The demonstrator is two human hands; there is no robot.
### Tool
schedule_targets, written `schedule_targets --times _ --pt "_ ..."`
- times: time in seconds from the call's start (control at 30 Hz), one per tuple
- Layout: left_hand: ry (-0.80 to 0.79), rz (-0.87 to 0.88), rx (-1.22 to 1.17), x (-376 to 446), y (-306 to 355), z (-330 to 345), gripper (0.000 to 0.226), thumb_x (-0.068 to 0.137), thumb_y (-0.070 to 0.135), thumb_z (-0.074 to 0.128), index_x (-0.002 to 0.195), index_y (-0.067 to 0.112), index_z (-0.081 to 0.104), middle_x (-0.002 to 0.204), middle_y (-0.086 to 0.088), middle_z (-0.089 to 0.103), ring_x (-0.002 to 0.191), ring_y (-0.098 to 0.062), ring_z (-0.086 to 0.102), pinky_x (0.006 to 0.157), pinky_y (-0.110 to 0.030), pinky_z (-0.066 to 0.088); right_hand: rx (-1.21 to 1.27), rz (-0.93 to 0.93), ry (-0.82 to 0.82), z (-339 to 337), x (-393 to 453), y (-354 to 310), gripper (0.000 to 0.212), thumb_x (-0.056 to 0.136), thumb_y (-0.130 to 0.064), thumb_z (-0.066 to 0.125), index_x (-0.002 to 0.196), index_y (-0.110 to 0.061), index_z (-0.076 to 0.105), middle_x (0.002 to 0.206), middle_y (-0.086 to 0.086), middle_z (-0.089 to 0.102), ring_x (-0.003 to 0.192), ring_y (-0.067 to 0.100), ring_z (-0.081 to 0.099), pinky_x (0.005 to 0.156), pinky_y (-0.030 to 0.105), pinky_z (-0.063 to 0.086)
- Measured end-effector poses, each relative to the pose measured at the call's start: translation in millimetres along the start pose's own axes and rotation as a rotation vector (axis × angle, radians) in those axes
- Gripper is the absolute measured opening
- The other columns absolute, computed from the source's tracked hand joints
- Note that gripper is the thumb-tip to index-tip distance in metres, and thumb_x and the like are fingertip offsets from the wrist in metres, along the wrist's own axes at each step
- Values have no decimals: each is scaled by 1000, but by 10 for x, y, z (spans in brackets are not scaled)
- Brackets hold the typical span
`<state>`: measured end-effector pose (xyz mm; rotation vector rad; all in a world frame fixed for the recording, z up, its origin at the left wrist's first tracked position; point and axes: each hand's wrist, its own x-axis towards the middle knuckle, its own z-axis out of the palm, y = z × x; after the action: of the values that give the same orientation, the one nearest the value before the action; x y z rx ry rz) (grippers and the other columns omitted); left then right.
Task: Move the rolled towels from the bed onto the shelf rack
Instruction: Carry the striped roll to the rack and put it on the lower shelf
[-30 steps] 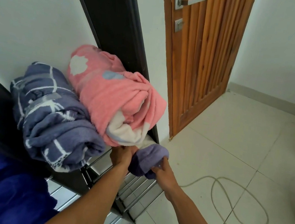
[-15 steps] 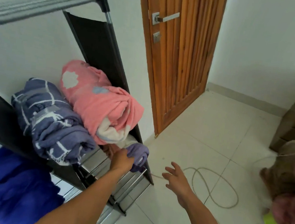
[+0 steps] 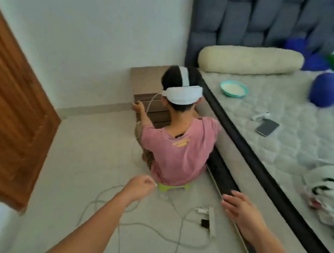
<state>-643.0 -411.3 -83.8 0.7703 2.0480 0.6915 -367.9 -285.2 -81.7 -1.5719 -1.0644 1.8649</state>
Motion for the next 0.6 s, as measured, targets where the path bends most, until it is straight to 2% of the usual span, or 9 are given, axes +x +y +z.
schedule_targets --times 0.07,0.13,0.23,0.33,0.43,0.5,0.57,0.6 --pt "-90 112 34 218 511 377 25 88 16 58 64 22 57 69 0 57 67 -15 54 50 -21 35 139 -38 147 -520 -165 -16 27 97 -3 44 122 -9 47 99 11 64 85 23 61 74 31 46" --pt "-177 191 66 363 971 826 24 89 15 57 66 21 57 71 -2 59 61 -14 53 45 -19 34 208 -29 284 -953 -368 136 23 97 -6 46 119 -10 49 100 11 65 88 23 62 74 31 48" --pt "-307 315 140 358 1534 1581 19 91 18 56 72 19 59 76 -3 61 61 -14 55 49 -21 36 263 43 376 -1473 -635 480 26 94 -8 52 119 -7 52 107 15 67 90 26 64 72 32 51" --pt "-457 417 276 287 1978 2314 18 91 22 58 73 23 59 82 -2 64 63 -13 60 51 -21 40 386 100 486 -1940 -681 660 23 93 -8 54 116 -6 54 103 16 67 88 26 64 71 32 51" --pt "-573 451 405 284 2390 2987 13 92 26 56 82 18 60 83 -2 63 71 -16 61 54 -22 41 524 92 544 -2427 -590 709 20 93 -8 53 113 -6 55 97 14 67 84 24 63 70 31 50" --pt "-591 461 446 317 2709 3420 14 92 28 55 86 16 60 85 -3 62 75 -16 59 58 -24 43 600 68 560 -2767 -438 678 19 93 -8 53 112 -7 55 95 14 66 87 26 62 73 32 50" --pt "-599 466 439 362 3020 3853 14 92 28 56 85 16 59 84 -2 61 75 -16 59 64 -25 45 664 69 549 -3136 -232 603 19 94 -10 51 113 -5 55 102 16 65 92 27 62 74 33 50" --pt "-617 468 456 370 3170 4050 14 92 28 55 85 16 58 83 -2 59 75 -17 58 63 -25 44 701 81 540 -3310 -126 562 19 96 -11 49 112 -4 55 106 17 64 92 26 61 75 33 50"
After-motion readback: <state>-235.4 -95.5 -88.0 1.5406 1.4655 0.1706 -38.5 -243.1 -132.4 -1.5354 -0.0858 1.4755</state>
